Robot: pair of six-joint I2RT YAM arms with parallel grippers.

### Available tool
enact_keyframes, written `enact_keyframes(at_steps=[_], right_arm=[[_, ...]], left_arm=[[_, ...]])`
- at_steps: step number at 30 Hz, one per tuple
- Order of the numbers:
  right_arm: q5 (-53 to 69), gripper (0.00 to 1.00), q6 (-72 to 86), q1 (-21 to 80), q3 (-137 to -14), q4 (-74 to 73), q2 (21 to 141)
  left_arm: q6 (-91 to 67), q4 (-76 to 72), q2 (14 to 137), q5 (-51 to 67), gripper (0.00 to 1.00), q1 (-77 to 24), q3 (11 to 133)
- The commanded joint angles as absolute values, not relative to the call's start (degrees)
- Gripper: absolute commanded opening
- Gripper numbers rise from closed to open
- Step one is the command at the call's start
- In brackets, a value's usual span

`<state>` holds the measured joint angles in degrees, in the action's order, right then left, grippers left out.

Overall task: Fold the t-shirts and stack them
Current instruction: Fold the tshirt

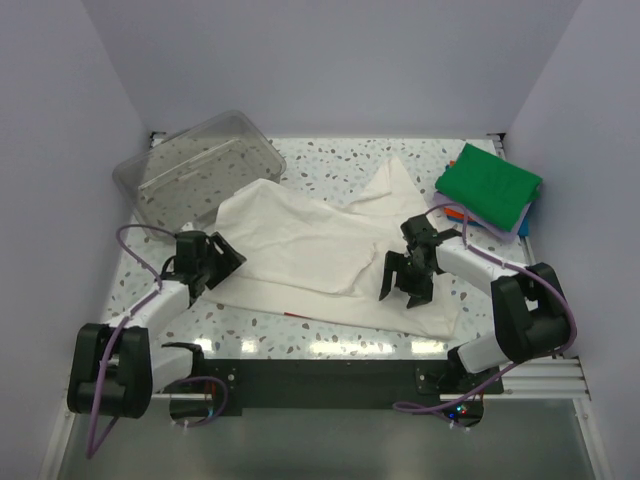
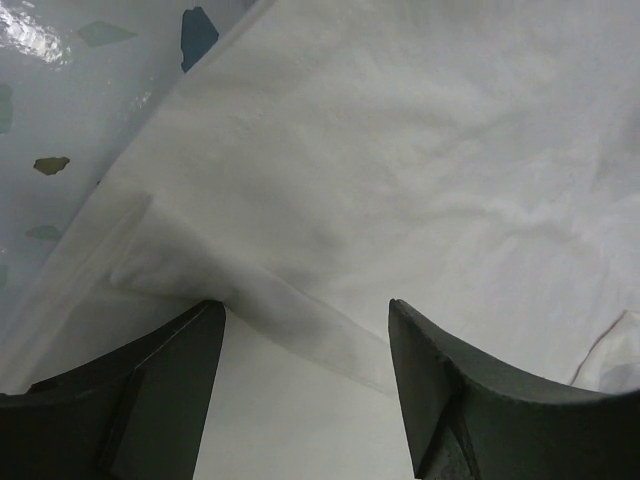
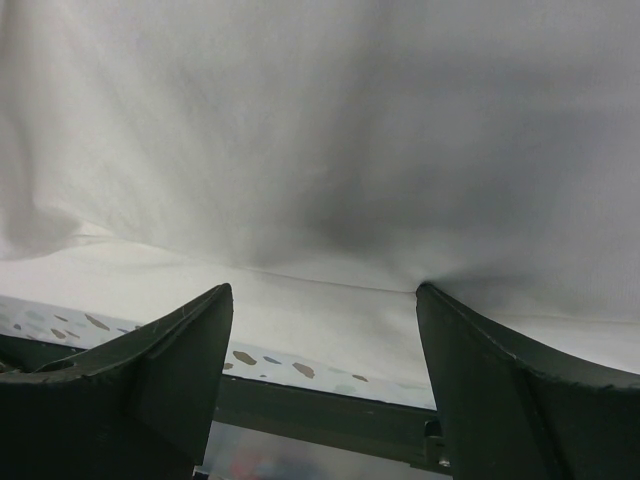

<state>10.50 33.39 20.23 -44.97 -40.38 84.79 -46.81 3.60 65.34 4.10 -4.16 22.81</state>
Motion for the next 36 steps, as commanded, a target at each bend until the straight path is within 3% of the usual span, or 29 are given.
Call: enact_keyframes(at_steps=[1,21,29,36], right_arm=[[8.79,0.78,32.34,20.21,-43.33,-41.05,85.78],[8.7,0.78,31.38,20.21,-42.19,-40.69,87.19],[7.38,0.78,30.15,20.21,-47.01,-43.15,87.98],[2.73,0.78,28.31,20.21,-55.8,-51.58,85.43]], left_arm=[[-47.1,-3.77,67.41,2.9,0.71,-4.22,24.7],[-50.54,-11.16,75.94,3.43,0.7,-5.36,34.18],[-44.84,-8.09,68.12,3.25,0.7,-6.33,34.28],[-43.51,-8.25,64.17,3.25,0.7,-6.77,25.5]])
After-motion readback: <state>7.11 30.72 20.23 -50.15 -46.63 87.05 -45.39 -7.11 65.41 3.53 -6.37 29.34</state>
